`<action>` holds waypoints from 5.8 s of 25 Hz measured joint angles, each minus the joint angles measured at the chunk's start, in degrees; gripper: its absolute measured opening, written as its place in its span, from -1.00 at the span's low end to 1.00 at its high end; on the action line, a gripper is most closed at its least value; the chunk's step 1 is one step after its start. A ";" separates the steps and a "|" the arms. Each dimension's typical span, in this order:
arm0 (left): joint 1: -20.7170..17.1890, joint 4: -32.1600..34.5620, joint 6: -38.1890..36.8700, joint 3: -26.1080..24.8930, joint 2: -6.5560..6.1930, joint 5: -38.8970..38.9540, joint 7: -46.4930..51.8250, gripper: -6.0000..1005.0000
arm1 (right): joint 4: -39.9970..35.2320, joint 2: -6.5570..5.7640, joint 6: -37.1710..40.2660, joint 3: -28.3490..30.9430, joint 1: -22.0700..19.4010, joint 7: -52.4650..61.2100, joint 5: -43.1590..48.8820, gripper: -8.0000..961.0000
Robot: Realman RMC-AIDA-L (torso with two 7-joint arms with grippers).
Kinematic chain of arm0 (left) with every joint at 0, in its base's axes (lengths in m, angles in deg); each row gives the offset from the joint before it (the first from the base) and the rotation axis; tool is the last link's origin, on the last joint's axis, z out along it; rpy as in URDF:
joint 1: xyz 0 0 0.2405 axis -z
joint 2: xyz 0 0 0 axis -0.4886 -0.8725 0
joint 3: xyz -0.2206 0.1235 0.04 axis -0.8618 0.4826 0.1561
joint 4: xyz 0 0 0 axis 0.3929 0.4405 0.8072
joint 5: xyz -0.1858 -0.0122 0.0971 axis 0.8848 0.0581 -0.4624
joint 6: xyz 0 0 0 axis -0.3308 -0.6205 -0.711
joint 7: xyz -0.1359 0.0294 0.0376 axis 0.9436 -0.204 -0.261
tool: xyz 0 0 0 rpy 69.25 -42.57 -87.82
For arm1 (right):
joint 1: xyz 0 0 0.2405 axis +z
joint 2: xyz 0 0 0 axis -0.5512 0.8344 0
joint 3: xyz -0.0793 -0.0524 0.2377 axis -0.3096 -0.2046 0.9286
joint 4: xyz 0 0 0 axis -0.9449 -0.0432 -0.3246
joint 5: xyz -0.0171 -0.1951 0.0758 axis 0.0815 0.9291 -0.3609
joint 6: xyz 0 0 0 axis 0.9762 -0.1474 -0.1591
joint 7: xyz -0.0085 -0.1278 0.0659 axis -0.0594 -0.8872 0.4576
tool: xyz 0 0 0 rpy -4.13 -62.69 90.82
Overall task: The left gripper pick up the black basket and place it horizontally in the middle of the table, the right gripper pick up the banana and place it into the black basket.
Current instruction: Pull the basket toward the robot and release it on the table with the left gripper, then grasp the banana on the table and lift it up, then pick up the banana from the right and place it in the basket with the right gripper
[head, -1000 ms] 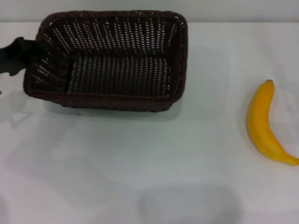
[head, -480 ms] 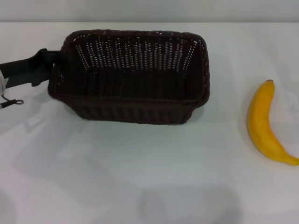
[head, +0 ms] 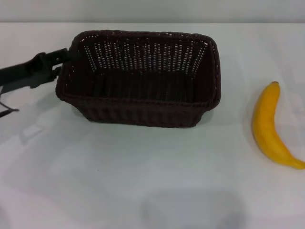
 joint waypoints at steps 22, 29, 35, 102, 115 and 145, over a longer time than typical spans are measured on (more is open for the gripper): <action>-14.29 -12.48 -8.98 -0.32 6.04 56.43 -59.70 0.58 | -47.12 -7.98 -6.45 -20.71 -14.99 78.20 40.66 0.79; -11.69 -12.58 -18.31 -0.19 5.59 56.93 -64.37 0.57 | -83.78 -0.64 -11.37 -27.25 -18.98 103.54 65.58 0.79; -11.16 -12.17 -20.07 -0.24 5.43 60.14 -71.24 0.57 | -103.67 -0.82 -4.64 -52.41 -17.04 130.69 93.39 0.79; -8.87 -13.41 -20.15 -0.14 5.97 64.53 -85.98 0.57 | -85.16 -0.40 -7.58 -72.68 -0.65 161.86 118.56 0.35; -8.79 -14.16 -20.20 -0.14 5.97 66.14 -87.22 0.58 | -87.00 -0.55 -7.56 -72.43 -0.37 160.48 120.13 0.09; -8.43 -15.78 -20.12 -0.14 6.15 66.47 -86.94 0.58 | -68.17 0.05 14.77 -64.43 14.40 102.66 81.09 0.10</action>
